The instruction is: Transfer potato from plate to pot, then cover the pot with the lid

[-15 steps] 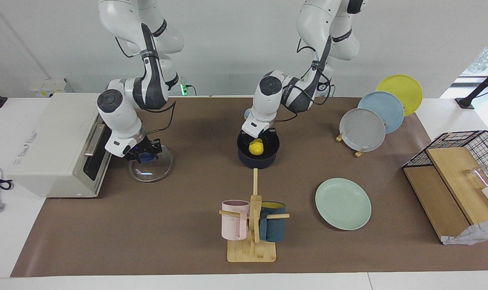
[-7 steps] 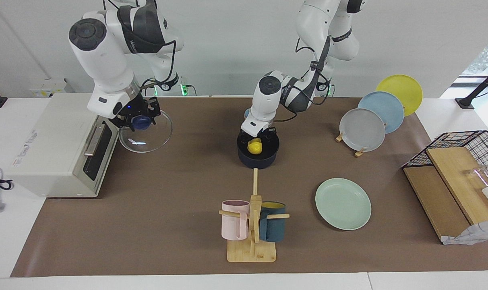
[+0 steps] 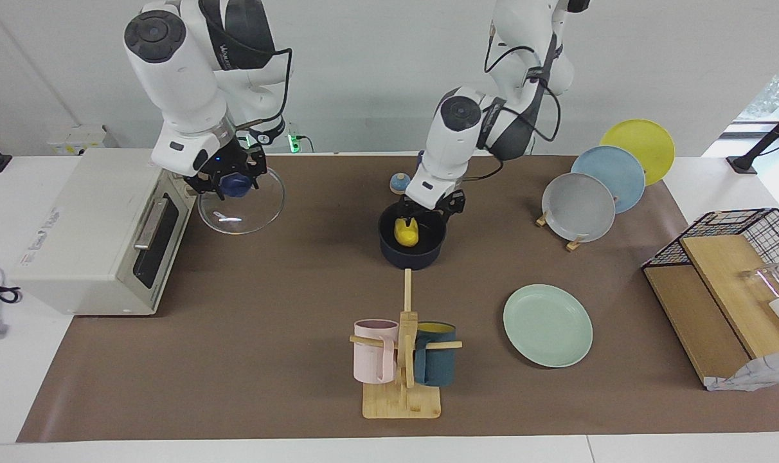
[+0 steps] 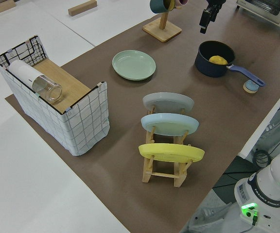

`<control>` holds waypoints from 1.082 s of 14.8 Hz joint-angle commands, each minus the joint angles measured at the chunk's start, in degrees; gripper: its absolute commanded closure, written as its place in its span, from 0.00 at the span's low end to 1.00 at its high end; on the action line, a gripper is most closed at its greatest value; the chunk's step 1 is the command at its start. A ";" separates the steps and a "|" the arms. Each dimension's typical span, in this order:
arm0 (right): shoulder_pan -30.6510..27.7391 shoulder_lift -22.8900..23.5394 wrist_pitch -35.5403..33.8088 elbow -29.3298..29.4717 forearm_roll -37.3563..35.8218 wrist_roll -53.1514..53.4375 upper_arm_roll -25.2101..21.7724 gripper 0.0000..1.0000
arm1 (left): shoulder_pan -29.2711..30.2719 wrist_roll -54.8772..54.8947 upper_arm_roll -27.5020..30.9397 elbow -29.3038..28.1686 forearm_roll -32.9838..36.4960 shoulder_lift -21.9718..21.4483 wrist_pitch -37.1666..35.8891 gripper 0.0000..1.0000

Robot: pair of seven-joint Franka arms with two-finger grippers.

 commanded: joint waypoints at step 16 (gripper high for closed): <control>27.01 12.46 25.10 -2.01 1.76 35.52 0.89 1.00 | 18.48 25.80 0.73 12.73 5.55 -4.17 -22.94 0.00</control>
